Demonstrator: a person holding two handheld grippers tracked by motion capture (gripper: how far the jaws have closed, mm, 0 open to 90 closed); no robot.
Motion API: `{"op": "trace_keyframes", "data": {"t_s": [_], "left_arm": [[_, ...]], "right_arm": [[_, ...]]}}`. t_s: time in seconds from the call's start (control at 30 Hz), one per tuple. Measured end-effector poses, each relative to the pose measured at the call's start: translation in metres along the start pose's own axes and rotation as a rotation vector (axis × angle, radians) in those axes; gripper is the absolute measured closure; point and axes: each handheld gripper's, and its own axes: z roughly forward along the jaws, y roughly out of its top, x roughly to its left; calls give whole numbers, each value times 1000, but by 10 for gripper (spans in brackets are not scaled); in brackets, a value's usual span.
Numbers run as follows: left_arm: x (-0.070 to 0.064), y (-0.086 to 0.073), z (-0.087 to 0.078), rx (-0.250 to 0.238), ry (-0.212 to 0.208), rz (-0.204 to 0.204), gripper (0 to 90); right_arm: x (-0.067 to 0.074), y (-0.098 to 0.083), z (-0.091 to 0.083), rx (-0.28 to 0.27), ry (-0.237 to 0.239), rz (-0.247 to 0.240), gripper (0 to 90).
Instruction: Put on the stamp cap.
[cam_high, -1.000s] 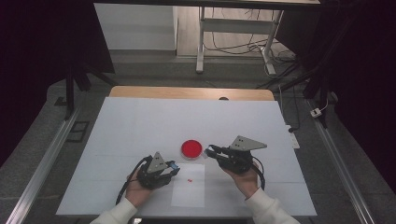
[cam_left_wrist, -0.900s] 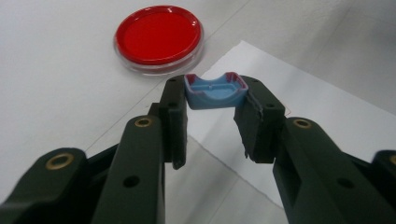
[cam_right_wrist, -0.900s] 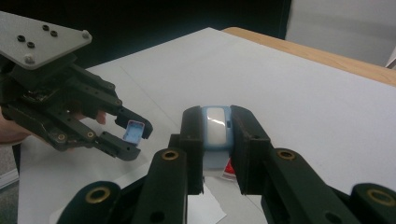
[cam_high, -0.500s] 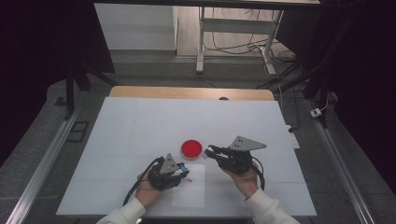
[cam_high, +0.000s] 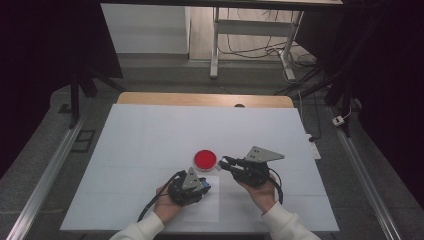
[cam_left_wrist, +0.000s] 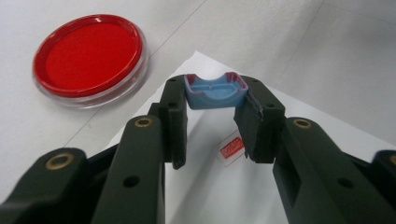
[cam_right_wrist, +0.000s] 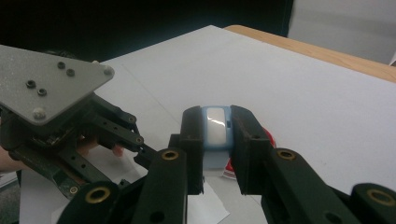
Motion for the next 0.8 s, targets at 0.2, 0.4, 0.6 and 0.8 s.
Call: {"op": "trace_keyframes", "data": {"t_s": [0.2,0.4,0.6,0.8], "left_arm": [[-1,1,2,-2,4,3,642],[0,1,3,-3,9,2,642],[0,1,1,-10,16,3,642],[0,1,0,-18,25,1,642]], "right_arm": [[1,0,0,1,2,3,749],[3,-2,3,10,6,1,749],[9,-3,7,22,18,17,749],[15,-3,10,29,32,33,749]]}}
